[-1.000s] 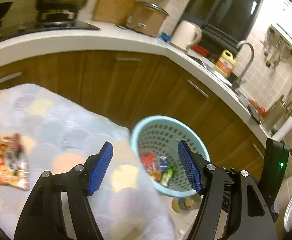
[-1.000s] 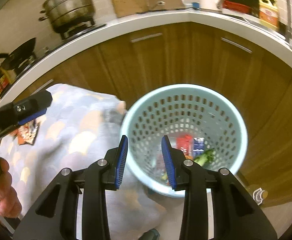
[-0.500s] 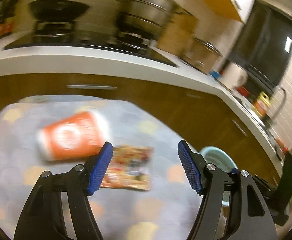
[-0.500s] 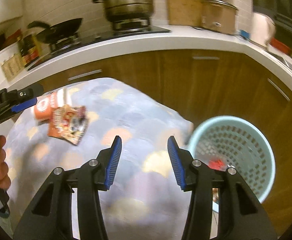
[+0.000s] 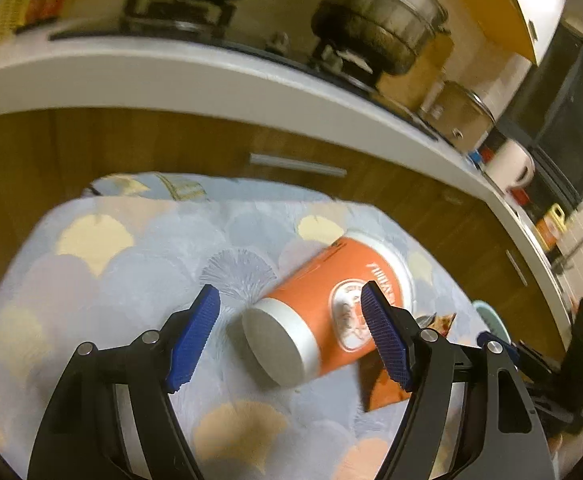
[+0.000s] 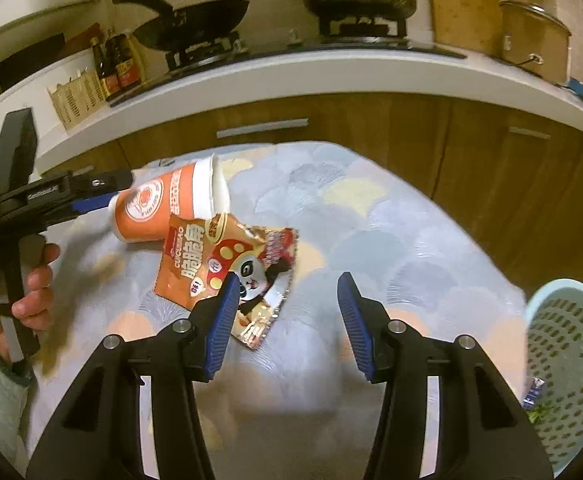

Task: Collect trash
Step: 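Reach the left tool to the orange paper cup and grasp it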

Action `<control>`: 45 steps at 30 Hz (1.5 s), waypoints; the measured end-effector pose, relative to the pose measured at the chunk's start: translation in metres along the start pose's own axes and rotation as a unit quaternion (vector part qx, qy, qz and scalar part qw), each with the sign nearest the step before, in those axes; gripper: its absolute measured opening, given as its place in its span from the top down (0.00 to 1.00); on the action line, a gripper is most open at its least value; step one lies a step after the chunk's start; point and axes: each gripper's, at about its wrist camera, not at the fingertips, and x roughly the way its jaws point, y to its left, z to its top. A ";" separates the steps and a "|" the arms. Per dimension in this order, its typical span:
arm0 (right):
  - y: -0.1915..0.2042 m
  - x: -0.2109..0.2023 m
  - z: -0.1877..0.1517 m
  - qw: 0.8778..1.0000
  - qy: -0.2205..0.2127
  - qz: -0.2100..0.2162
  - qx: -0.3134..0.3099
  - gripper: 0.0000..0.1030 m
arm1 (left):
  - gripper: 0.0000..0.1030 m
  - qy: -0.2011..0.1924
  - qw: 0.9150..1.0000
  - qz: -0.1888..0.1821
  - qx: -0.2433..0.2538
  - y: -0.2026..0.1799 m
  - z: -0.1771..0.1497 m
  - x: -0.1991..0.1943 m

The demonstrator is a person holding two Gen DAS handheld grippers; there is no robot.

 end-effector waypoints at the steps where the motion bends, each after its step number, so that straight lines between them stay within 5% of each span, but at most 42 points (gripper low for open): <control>1: 0.002 0.006 0.000 1.000 0.005 0.003 -0.001 0.54 | 0.31 0.007 1.000 -0.004 0.003 0.002 0.000 0.006; 7: 0.005 0.025 -0.005 1.000 0.021 0.002 -0.005 0.54 | 0.24 0.028 0.998 -0.053 -0.012 0.004 -0.007 0.016; 13: -0.006 0.023 -0.006 1.000 0.011 0.007 0.022 0.54 | 0.25 0.069 0.992 -0.098 0.048 -0.025 -0.033 0.006; 18: -0.005 0.023 -0.006 1.000 0.005 0.007 0.022 0.54 | 0.25 0.064 0.991 -0.069 0.097 -0.041 -0.034 0.004; 24: 0.000 0.022 -0.007 1.000 0.003 0.011 0.004 0.50 | 0.27 0.099 0.989 -0.064 0.091 -0.040 -0.024 0.039; 30: 0.001 0.023 -0.007 1.000 0.002 0.014 0.002 0.38 | 0.35 0.068 0.994 -0.070 0.058 -0.033 -0.025 0.037; 36: -0.002 0.023 -0.006 1.000 0.009 0.002 0.026 0.26 | 0.36 0.004 1.000 -0.028 0.009 -0.018 -0.031 -0.001; 40: -0.002 0.034 -0.008 0.993 0.039 0.058 0.092 0.25 | 0.36 -0.028 0.999 -0.016 -0.014 -0.004 -0.038 -0.015; 45: 0.024 0.044 -0.003 0.997 0.032 -0.006 0.065 0.25 | 0.36 -0.049 0.998 0.000 -0.032 0.003 -0.037 -0.020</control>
